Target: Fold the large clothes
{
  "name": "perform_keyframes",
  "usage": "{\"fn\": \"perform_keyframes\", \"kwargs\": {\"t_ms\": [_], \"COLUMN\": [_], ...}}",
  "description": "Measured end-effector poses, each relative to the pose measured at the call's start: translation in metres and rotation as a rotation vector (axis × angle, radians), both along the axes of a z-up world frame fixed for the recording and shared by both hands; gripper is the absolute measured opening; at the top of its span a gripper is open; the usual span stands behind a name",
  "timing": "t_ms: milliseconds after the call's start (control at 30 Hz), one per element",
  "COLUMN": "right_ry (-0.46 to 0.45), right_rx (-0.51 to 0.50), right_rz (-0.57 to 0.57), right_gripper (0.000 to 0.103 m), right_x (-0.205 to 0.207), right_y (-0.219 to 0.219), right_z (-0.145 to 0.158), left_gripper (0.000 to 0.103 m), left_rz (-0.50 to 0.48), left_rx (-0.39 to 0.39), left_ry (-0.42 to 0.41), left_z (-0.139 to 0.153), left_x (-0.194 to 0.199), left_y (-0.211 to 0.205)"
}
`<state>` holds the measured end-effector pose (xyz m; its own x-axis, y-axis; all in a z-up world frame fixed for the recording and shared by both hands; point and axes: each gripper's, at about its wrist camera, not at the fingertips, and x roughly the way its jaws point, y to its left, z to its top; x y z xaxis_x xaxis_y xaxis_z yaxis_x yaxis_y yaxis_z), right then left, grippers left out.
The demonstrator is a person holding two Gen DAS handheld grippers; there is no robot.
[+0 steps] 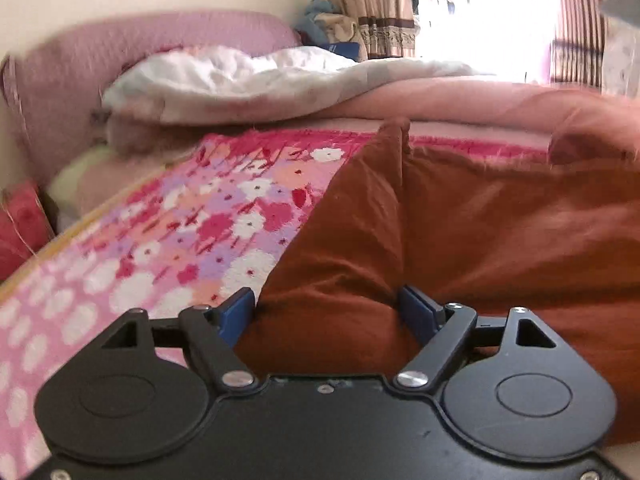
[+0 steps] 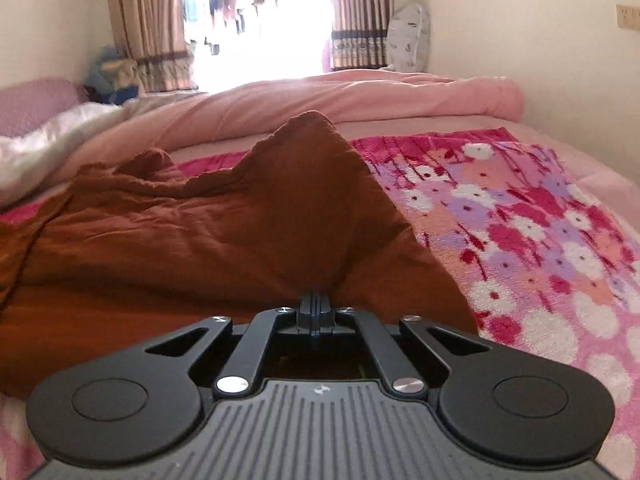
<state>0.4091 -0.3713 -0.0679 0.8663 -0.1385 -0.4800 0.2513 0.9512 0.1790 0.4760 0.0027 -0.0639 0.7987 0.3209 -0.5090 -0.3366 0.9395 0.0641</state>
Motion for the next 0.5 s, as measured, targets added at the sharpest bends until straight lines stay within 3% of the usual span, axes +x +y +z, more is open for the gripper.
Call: {"fn": "perform_keyframes", "kwargs": {"t_ms": [33, 67, 100, 167, 267, 367, 400, 500], "right_ry": [-0.006, -0.013, -0.027, -0.101, -0.146, -0.101, -0.079, -0.066], "right_rx": [0.000, -0.007, -0.014, -0.016, -0.016, 0.005, -0.011, -0.047], "right_rz": [-0.007, -0.007, -0.009, 0.057, 0.193, 0.247, 0.259, 0.216], "right_gripper": [0.000, 0.010, 0.028, 0.049, 0.049, 0.044, 0.038, 0.037], "right_x": [-0.001, -0.001, -0.003, 0.001, 0.032, 0.072, 0.084, 0.093], "right_y": [0.003, 0.009, 0.016, 0.039, 0.074, 0.102, 0.111, 0.112], "right_z": [0.003, 0.008, 0.015, 0.035, 0.055, 0.046, 0.040, 0.024], "left_gripper": [0.079, 0.077, 0.077, 0.079, 0.079, 0.080, 0.081, 0.082], "left_rz": [0.010, 0.011, -0.011, -0.113, -0.257, -0.341, -0.348, -0.295], "left_rx": [-0.017, -0.027, -0.040, -0.101, -0.121, -0.058, -0.030, -0.034], "left_ry": [-0.005, -0.017, -0.048, -0.098, -0.102, -0.010, 0.019, 0.035], "left_z": [0.009, 0.019, 0.031, 0.054, 0.069, 0.051, 0.041, 0.013], "left_x": [-0.003, -0.004, -0.005, 0.000, 0.031, 0.071, 0.080, 0.093], "left_y": [-0.001, -0.006, -0.015, -0.039, -0.091, -0.143, -0.153, -0.148]}}
